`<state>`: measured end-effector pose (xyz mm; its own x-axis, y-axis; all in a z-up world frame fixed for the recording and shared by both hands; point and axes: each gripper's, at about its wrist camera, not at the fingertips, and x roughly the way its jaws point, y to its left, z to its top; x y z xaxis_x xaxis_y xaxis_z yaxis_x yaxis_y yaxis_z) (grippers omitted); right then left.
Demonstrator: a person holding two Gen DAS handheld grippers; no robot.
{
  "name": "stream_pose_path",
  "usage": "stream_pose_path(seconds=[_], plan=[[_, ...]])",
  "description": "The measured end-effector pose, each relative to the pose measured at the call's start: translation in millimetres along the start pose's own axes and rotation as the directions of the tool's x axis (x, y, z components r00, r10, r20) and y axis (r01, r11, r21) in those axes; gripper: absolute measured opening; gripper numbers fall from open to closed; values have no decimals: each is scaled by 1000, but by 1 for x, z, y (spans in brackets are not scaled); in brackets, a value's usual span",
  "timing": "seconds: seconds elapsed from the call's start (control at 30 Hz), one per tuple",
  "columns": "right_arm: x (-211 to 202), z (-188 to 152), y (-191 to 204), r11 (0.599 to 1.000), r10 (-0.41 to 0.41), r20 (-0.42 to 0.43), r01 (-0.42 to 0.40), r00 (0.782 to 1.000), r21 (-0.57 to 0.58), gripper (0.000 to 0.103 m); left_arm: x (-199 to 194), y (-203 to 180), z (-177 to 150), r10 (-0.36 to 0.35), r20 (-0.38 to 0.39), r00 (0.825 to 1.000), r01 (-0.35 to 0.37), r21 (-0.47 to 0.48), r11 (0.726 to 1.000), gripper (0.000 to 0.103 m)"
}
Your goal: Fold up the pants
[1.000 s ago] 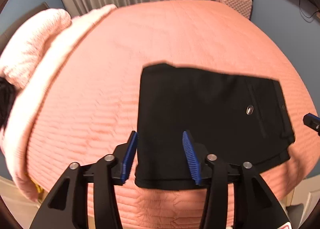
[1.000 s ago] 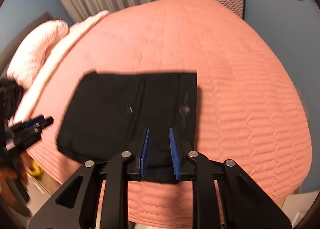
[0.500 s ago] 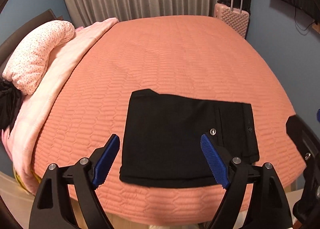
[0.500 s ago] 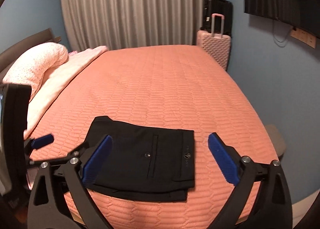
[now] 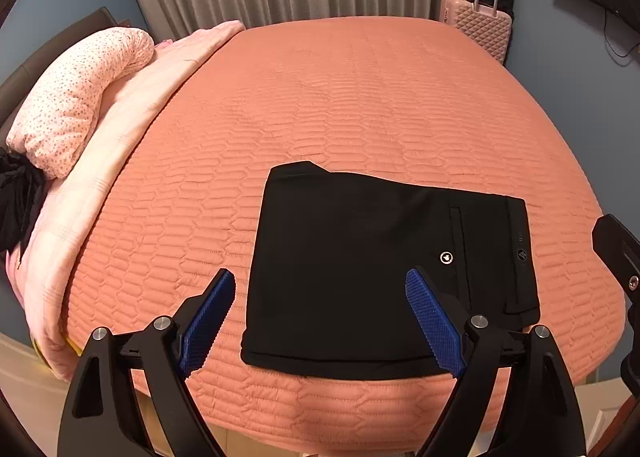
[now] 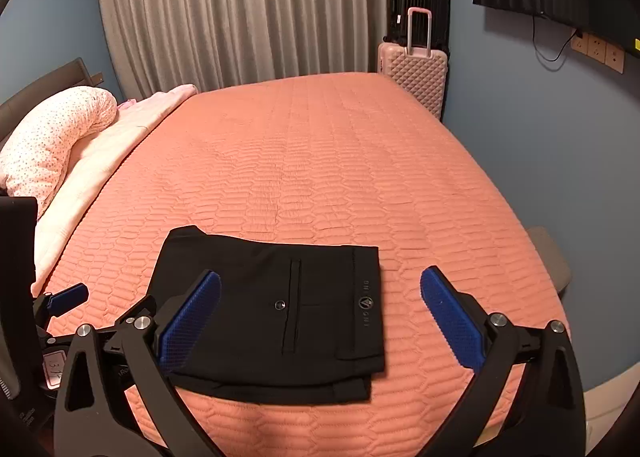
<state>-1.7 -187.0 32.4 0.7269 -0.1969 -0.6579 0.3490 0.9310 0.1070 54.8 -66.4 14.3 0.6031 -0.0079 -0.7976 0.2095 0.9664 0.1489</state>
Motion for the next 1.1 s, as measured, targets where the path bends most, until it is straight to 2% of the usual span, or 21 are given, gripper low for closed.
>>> stream_pose_path(seconds=[0.43,1.1], plan=[[38,0,18,999,-1,-48,-1,999,-36,98,36,19,11,-14,-45,999,12,-35,999,85],[25,-12,16,999,-8,-60,5,998,-45,98,23,16,-7,-3,-69,998,4,4,1000,85]])
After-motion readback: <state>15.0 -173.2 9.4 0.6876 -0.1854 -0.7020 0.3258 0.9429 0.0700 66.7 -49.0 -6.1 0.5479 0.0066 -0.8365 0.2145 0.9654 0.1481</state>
